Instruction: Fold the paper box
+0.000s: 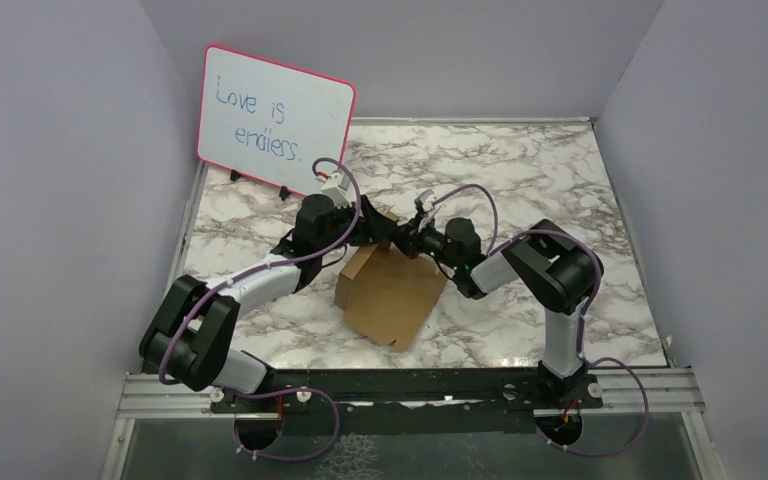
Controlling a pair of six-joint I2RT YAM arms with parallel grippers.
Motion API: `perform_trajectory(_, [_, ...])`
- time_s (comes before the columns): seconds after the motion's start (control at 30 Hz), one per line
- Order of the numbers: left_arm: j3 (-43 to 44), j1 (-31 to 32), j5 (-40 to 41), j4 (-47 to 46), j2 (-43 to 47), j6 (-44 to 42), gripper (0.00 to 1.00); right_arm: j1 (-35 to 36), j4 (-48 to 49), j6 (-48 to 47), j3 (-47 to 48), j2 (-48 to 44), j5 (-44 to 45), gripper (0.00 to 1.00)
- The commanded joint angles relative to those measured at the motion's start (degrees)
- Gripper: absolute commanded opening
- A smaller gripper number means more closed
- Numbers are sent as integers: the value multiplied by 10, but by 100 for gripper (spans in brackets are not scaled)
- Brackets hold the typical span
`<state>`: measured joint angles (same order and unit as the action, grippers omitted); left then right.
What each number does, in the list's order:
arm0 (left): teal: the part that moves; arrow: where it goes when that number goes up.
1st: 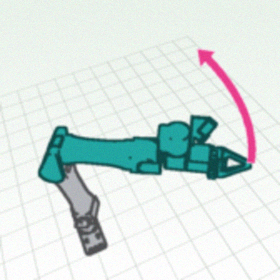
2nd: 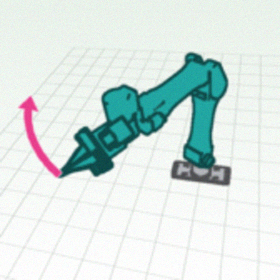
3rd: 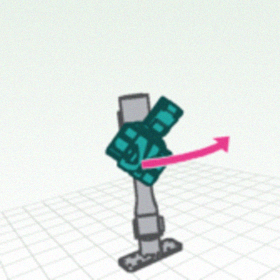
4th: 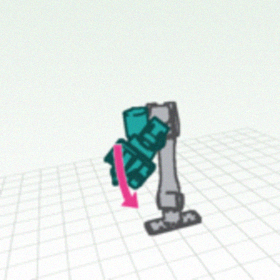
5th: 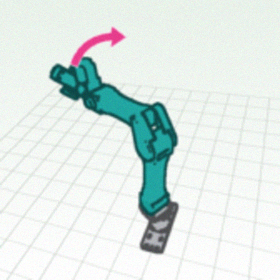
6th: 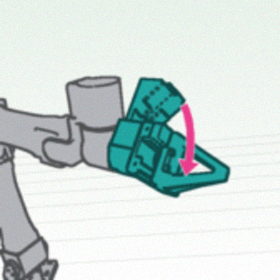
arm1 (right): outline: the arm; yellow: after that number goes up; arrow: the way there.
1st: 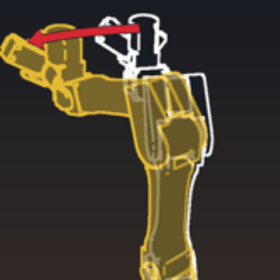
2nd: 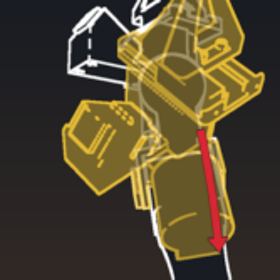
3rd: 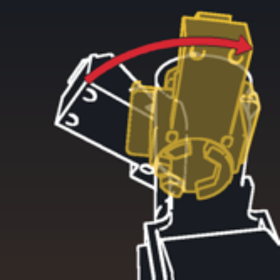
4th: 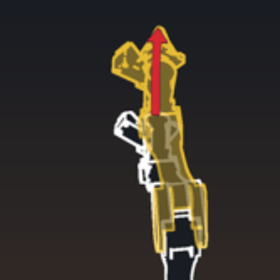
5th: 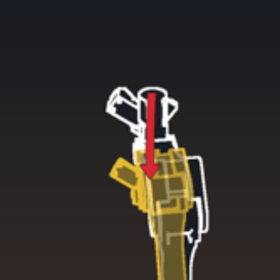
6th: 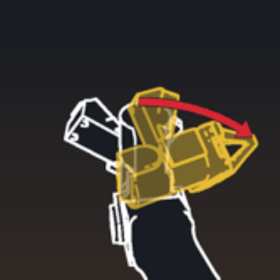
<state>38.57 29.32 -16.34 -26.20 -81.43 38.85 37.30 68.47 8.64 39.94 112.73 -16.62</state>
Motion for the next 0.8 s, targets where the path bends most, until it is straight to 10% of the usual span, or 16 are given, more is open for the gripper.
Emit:
perform_trajectory(0.0, [-11,20,-118,-26,11,61,61,15,-31,8,2,-9,105,4])
perform_trajectory(0.37, [-50,20,-127,-52,42,103,61,44,-53,46,-22,-35,252,7])
perform_trajectory(0.77, [-50,8,-94,-40,56,75,63,46,-9,36,-37,-29,178,19])
